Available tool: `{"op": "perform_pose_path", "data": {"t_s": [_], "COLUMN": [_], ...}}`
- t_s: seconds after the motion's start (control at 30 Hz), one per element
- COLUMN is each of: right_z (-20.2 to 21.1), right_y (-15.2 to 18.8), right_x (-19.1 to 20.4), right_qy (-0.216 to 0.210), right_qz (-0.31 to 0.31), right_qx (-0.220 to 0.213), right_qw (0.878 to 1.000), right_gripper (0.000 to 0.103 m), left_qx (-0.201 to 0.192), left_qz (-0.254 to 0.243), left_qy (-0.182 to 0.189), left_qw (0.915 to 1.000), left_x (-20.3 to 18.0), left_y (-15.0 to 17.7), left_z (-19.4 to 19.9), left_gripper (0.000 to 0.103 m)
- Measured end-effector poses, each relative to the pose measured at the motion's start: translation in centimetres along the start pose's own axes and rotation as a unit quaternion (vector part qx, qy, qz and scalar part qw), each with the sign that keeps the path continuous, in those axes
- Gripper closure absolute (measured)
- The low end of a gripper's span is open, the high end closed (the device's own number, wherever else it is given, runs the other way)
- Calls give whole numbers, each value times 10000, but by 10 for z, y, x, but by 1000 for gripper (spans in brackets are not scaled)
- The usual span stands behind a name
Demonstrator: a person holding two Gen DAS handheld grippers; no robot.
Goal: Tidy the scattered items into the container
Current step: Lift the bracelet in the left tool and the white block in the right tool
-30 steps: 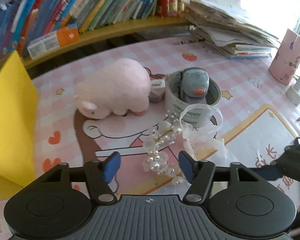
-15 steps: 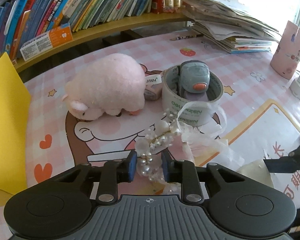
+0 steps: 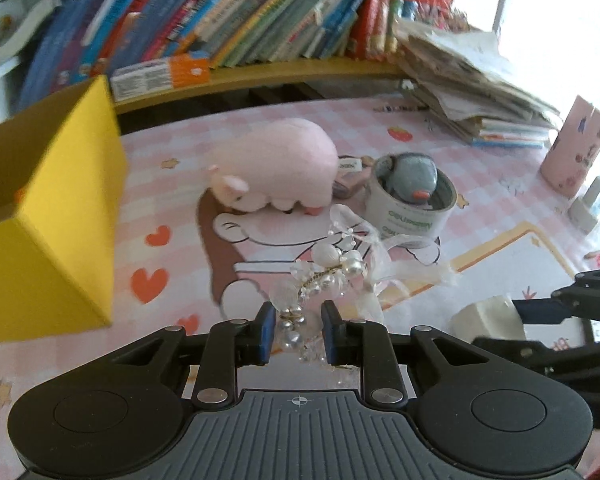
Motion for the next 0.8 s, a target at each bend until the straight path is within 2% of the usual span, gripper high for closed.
{"op": "perform_pose_path", "data": {"t_s": [0.33,0.57,0.8], "right_z": [5,6,10], "right_y": [-5,-7,-8], "right_x": [19,38,43], "right_qy": [-166,-315,-189], "right_qz": [258,430,286], "right_qx": [-111,-139,-186], "right_qw": [9995,9985,9992], "right_gripper": [68,68,68], "left_qx": [-215,-176,-240], "left_qz": [408,415,323], "left_qy": [-173,-235,-144], "left_qw": [9988,9987,9991], "left_x": [22,26,33], "left_y": [16,30,32], "left_z": [37,49,56], "left_gripper": [80,80,80]}}
Point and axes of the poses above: each gripper's, at about its wrist camera, not at the fingertips, and z roughly against the way its jaws point, x to its left, y to its underside, the point moved 8 cm from there along -z, roughly the way its jaws point, and after that the axes turned 7 degrees about z, right-handed, at the moved point
